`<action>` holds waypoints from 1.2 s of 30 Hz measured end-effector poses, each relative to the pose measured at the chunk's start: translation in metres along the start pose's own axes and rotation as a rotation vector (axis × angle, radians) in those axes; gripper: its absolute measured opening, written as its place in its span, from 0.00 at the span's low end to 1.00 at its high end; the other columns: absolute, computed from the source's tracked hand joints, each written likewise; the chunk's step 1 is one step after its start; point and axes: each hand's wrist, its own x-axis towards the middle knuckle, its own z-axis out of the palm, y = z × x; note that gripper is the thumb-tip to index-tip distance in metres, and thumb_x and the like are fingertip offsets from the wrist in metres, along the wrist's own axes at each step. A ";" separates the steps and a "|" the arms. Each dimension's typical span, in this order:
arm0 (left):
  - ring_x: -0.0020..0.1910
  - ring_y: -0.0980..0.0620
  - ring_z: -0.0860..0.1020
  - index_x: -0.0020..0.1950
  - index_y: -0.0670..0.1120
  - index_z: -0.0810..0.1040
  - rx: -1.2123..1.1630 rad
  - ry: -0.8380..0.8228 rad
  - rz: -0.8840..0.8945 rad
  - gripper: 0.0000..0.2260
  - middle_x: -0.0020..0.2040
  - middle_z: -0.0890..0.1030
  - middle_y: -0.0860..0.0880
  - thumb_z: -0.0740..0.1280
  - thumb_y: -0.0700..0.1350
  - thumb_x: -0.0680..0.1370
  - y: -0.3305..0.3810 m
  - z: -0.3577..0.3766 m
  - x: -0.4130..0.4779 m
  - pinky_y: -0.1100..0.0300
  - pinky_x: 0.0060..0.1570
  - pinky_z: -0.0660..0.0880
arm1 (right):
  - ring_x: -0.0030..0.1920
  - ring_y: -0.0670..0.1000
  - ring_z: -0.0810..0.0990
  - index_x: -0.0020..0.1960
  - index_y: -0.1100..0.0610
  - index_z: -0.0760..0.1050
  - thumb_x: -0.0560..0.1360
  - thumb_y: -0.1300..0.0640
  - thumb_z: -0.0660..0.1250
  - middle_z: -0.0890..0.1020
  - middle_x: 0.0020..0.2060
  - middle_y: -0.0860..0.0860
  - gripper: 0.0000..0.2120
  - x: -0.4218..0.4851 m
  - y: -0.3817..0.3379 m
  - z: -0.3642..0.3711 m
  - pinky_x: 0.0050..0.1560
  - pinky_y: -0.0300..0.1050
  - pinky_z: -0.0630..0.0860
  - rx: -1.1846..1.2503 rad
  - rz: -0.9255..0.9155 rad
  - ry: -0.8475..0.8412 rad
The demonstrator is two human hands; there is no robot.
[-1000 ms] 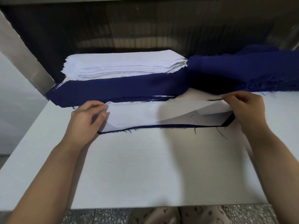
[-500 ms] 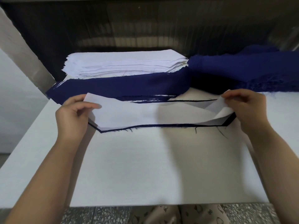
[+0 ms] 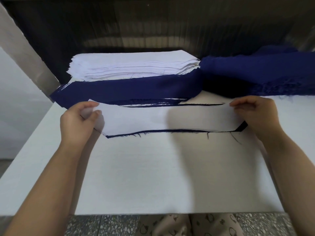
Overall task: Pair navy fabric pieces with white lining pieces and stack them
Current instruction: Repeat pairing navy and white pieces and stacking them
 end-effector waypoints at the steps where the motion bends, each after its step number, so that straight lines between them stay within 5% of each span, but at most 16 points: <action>1: 0.53 0.56 0.75 0.55 0.50 0.81 0.009 -0.012 -0.012 0.09 0.54 0.79 0.53 0.69 0.41 0.76 0.000 0.000 0.000 0.66 0.54 0.69 | 0.45 0.53 0.81 0.40 0.46 0.79 0.71 0.68 0.66 0.82 0.39 0.48 0.16 0.000 0.000 0.000 0.48 0.39 0.73 -0.014 0.001 0.000; 7: 0.55 0.45 0.77 0.55 0.52 0.81 0.050 -0.053 0.002 0.11 0.58 0.80 0.48 0.70 0.41 0.75 -0.001 0.000 0.000 0.58 0.56 0.71 | 0.39 0.40 0.77 0.41 0.48 0.79 0.71 0.70 0.62 0.82 0.40 0.48 0.18 0.000 0.002 0.000 0.39 0.22 0.68 -0.056 0.021 0.075; 14: 0.52 0.49 0.76 0.52 0.56 0.78 0.037 -0.101 0.066 0.12 0.59 0.80 0.49 0.69 0.38 0.75 -0.001 0.000 -0.002 0.60 0.54 0.70 | 0.34 0.30 0.74 0.42 0.50 0.79 0.70 0.71 0.59 0.79 0.38 0.46 0.19 0.001 0.000 0.000 0.35 0.20 0.65 -0.106 0.014 0.086; 25: 0.52 0.49 0.76 0.52 0.55 0.78 0.085 -0.111 0.079 0.14 0.55 0.78 0.51 0.70 0.37 0.74 -0.003 0.000 -0.001 0.60 0.53 0.69 | 0.35 0.40 0.73 0.44 0.50 0.79 0.70 0.70 0.61 0.79 0.40 0.45 0.17 0.001 0.000 0.000 0.33 0.21 0.65 -0.170 0.058 0.048; 29: 0.51 0.48 0.76 0.53 0.54 0.79 0.096 -0.115 0.068 0.13 0.54 0.78 0.51 0.70 0.37 0.74 -0.003 0.001 -0.001 0.59 0.52 0.70 | 0.37 0.42 0.73 0.44 0.49 0.79 0.71 0.66 0.66 0.79 0.40 0.46 0.12 0.002 0.001 0.000 0.37 0.29 0.65 -0.172 0.069 0.015; 33: 0.40 0.51 0.73 0.52 0.53 0.79 0.119 -0.104 0.085 0.13 0.49 0.77 0.50 0.69 0.36 0.75 -0.002 0.001 -0.001 0.78 0.39 0.66 | 0.36 0.44 0.72 0.45 0.48 0.79 0.71 0.66 0.67 0.78 0.41 0.47 0.13 0.002 0.001 0.000 0.32 0.25 0.65 -0.197 0.060 0.010; 36: 0.38 0.51 0.71 0.53 0.51 0.80 0.134 -0.092 0.089 0.12 0.48 0.76 0.50 0.67 0.35 0.75 -0.002 0.001 -0.001 0.80 0.37 0.65 | 0.37 0.45 0.71 0.46 0.48 0.78 0.71 0.67 0.66 0.77 0.45 0.47 0.14 0.002 0.001 0.001 0.34 0.29 0.64 -0.217 0.061 0.007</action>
